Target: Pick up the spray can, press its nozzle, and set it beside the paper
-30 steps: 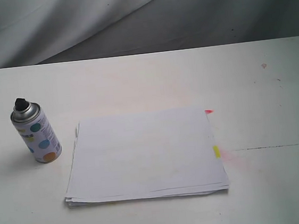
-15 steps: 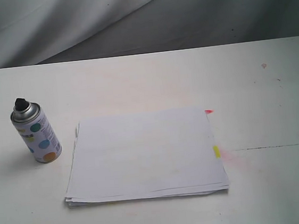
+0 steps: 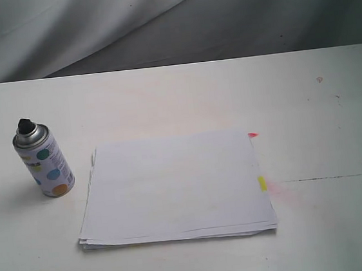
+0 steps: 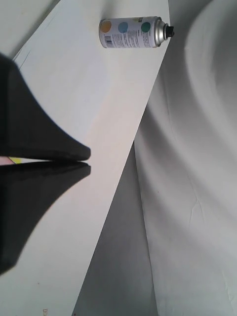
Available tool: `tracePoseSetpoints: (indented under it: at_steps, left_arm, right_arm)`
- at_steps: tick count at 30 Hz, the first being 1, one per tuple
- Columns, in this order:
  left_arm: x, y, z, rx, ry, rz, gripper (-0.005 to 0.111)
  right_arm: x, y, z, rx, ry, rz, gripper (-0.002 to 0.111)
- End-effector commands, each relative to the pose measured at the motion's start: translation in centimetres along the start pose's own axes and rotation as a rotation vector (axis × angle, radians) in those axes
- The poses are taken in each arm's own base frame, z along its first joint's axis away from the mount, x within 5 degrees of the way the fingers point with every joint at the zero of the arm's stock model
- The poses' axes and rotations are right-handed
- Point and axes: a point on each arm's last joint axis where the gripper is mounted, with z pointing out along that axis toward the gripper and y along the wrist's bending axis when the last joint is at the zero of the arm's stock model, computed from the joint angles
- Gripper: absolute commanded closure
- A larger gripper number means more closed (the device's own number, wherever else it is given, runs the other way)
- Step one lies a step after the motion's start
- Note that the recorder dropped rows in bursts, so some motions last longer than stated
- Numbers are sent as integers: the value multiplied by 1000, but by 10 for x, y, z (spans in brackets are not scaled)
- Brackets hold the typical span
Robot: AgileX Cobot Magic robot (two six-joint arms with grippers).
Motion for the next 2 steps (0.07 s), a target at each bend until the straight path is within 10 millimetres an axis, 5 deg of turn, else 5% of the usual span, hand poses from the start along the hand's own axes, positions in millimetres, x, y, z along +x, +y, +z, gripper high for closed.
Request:
tracePoseSetpoints:
  at_steps: [1, 2]
  left_arm:
    - [1, 0, 0, -3, -1, 1, 107]
    - [1, 0, 0, -3, -1, 1, 107]
  right_arm:
    - [0, 0, 0, 5, -8, -2, 108]
    - [0, 0, 0, 5, -8, -2, 108]
